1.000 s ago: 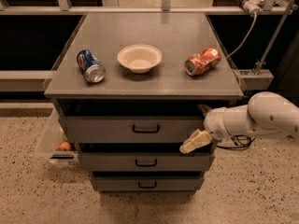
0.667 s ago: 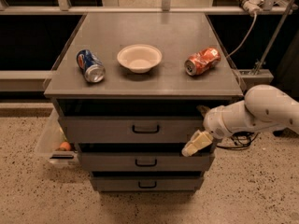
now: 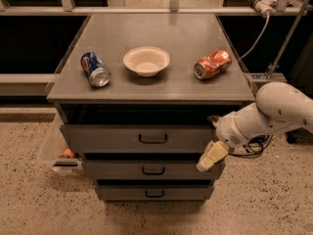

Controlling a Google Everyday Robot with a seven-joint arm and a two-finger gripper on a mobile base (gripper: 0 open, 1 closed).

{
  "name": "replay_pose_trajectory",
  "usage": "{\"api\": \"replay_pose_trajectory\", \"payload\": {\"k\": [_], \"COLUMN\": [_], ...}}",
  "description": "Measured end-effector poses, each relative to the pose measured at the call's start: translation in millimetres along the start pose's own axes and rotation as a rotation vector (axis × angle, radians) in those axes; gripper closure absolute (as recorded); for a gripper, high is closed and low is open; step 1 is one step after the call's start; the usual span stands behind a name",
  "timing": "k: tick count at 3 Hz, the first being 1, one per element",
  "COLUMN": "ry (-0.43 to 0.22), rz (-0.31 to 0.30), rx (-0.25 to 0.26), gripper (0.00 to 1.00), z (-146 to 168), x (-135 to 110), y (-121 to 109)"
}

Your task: Open top drawer

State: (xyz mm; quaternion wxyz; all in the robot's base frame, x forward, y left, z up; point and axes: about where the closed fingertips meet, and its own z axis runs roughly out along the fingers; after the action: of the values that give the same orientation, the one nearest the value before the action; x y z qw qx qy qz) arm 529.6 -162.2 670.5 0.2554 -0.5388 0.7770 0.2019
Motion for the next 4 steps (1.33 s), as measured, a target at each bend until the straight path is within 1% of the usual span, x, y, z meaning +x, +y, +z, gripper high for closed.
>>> {"api": "replay_pose_trajectory", "payload": {"k": [1,2,3,4], "ry": [0.021,0.058,0.06,0.103], "rz": [0.001,-0.003,-0.004,-0.021], "rx": [-0.017,-0.087,-0.091,-0.152], "gripper": [0.0,0.0,0.0,0.0], "z": [-3,-13,-14,-31], "x": [2,6,6,7], "y": [4,25,25,47]}}
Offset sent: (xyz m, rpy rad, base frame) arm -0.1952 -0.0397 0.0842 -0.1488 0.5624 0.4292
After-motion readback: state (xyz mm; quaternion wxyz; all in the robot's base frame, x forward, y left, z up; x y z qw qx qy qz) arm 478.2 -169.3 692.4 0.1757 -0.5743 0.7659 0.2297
